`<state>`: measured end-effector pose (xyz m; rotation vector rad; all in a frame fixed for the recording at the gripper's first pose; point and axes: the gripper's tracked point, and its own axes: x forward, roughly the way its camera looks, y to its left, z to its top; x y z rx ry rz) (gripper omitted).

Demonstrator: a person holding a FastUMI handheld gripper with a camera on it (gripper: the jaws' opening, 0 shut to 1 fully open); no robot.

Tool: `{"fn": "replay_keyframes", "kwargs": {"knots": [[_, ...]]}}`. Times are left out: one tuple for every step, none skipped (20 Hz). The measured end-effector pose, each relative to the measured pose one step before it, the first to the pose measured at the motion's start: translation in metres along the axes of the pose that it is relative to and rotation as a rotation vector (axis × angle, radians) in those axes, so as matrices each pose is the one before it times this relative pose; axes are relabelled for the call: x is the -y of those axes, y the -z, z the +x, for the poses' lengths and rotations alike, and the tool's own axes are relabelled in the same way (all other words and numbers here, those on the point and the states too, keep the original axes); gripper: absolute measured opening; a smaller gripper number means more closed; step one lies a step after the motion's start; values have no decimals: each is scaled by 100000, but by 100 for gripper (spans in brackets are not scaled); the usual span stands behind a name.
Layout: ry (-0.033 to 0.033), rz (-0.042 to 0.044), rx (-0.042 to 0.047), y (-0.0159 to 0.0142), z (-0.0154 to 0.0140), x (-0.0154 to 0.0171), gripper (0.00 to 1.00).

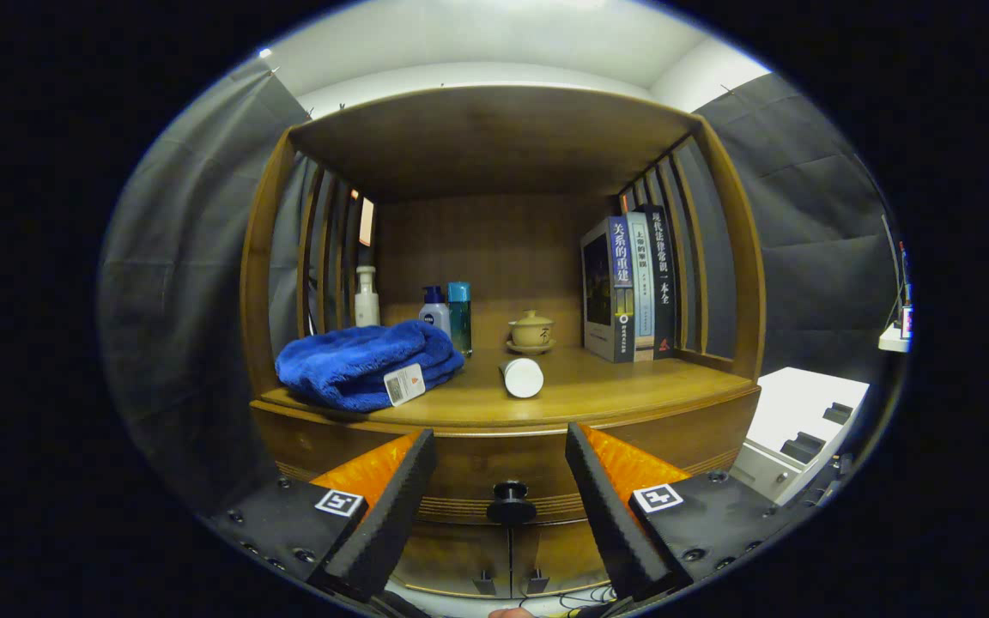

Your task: Pull open the drawer, take out the items inside it, and place them on the countertop above the cabinet.

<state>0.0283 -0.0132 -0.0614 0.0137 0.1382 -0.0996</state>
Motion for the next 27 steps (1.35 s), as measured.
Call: {"fn": "replay_keyframes", "kwargs": {"knots": [[-9,575,1008,-752,-863,223,98],[-155,170,882,-746,-789,201,98],[-438,-138,278,-498,-735,119,98],[-538,-69,-336,-238,-739,48,98],[-750,322,-549,-197,-734,20,98],[-732,462,-592,-174,-656,-32,98],[-152,580,-279,-151,-639,73,98],[-70,346,394,-195,-535,193,98],[110,-90,756,-199,-512,155,98],[-280,-593,531,-53,-411,36,98],[-481,-358,322,31,-402,-61,98],[-606,259,421,95,-293,-245,98],[-260,622,798,-82,-261,-194,98],[-404,20,324,-7,-120,-96,98],[-392,-982,-62,26,-148,-162,98],[239,-1050,186,-74,-83,74,98],[75,-689,500,-112,-21,-13,98],[-278,-137,646,-172,-9,-187,98],[-508,65,402,-79,47,-293,98],[-546,-16,-28,-24,-25,-230,98],[-575,37,-308,82,90,-234,98],[-311,77,-164,71,60,-142,98],[-2,8,6,107,58,-46,98],[802,-157,119,30,82,189,98],[908,-191,131,82,44,169,98],[434,-19,15,117,-30,-8,98],[-19,140,-111,66,3,-26,98]]}}
